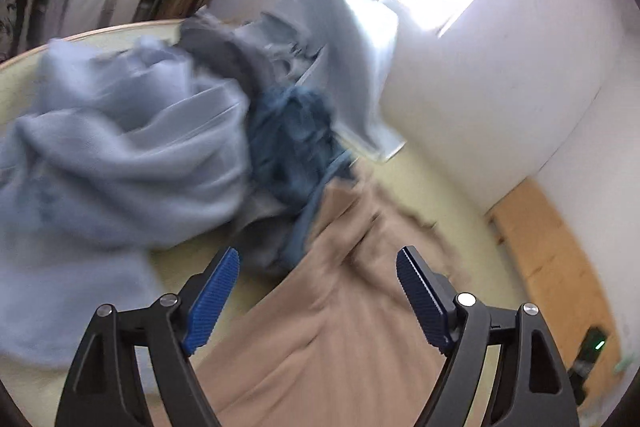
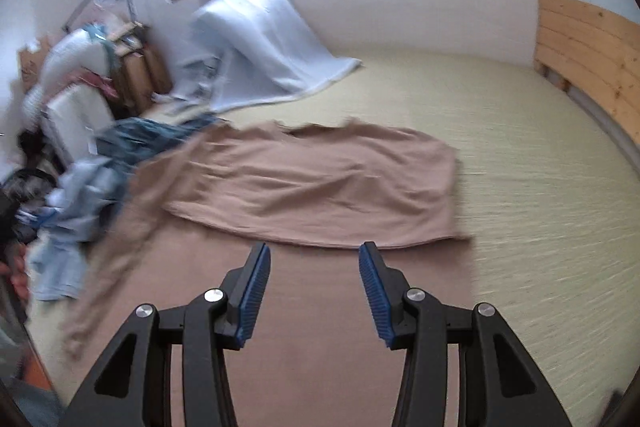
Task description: Fold clothes
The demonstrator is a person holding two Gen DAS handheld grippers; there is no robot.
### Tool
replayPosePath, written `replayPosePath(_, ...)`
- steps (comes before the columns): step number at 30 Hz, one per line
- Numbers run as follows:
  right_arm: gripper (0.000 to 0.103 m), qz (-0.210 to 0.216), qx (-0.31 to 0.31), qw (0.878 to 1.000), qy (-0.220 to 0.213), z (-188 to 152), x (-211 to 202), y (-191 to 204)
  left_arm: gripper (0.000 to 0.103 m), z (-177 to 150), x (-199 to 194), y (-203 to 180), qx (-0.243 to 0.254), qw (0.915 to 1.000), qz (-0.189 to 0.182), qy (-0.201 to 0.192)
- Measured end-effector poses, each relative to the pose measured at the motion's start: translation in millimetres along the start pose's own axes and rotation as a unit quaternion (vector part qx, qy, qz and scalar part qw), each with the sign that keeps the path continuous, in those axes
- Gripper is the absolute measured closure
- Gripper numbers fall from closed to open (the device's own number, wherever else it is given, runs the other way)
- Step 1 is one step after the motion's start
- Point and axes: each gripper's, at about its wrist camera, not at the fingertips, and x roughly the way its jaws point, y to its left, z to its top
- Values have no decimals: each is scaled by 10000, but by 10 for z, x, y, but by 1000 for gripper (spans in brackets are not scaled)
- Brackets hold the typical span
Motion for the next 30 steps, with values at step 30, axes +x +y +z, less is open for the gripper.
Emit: replayPosePath(30, 52, 1653, -500, 9848, 161, -300, 350, 1156, 18, -1150, -185, 969, -2421, 9535, 879, 1566)
